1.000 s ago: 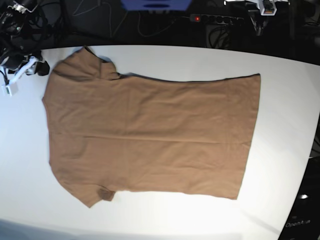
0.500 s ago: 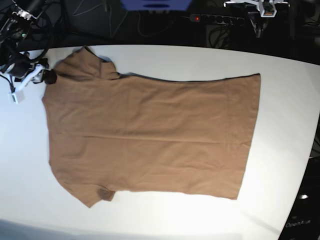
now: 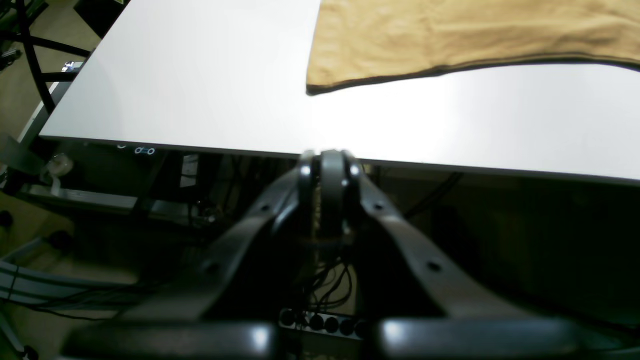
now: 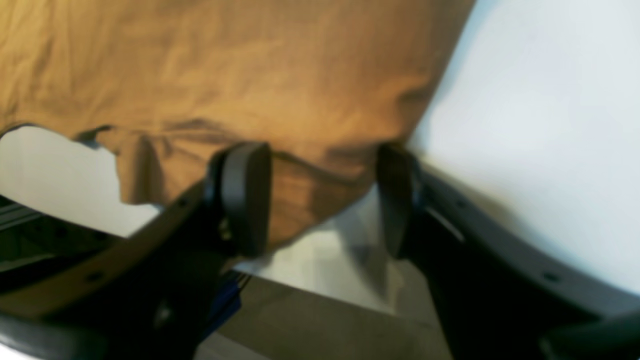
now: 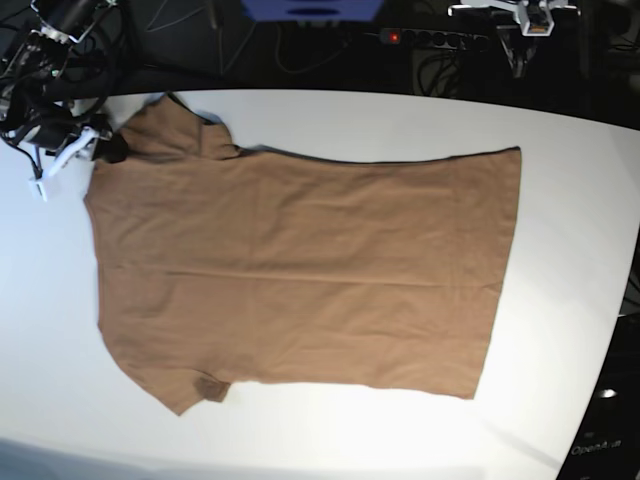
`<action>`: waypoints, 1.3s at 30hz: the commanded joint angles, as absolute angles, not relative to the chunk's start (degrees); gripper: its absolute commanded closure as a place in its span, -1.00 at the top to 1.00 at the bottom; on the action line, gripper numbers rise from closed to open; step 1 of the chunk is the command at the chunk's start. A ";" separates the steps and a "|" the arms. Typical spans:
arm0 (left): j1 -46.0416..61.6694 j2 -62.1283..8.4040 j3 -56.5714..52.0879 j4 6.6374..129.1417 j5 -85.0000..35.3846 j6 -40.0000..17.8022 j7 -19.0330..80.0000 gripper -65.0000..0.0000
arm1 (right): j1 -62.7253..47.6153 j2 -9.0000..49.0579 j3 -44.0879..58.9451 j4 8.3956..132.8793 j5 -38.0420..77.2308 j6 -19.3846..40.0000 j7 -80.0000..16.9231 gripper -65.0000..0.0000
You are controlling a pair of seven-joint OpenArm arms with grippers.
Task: Fold the T-shirt properly
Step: 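Move the right gripper to the shirt's shoulder corner and grasp it, then move the left gripper to the shirt's hem corner and grasp it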
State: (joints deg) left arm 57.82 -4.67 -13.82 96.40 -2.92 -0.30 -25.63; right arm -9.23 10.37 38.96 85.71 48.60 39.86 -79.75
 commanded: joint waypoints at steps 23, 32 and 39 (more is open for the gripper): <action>58.77 -4.70 -14.99 97.63 -3.30 0.22 -26.95 -0.97 | -9.36 10.95 35.65 86.20 48.75 40.00 -80.00 -0.98; 57.01 -4.97 -15.34 110.46 -3.74 0.22 -15.69 -0.96 | -9.27 10.95 35.65 86.20 48.66 40.00 -80.00 -0.98; 47.87 -5.58 -21.76 113.01 -12.18 -7.08 6.02 -0.34 | -9.10 11.03 35.65 86.20 48.66 40.00 -80.00 -0.98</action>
State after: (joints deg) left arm 47.22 -5.41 -21.71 111.90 -12.16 -7.62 8.40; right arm -9.39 10.15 35.48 85.45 48.16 39.86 -80.14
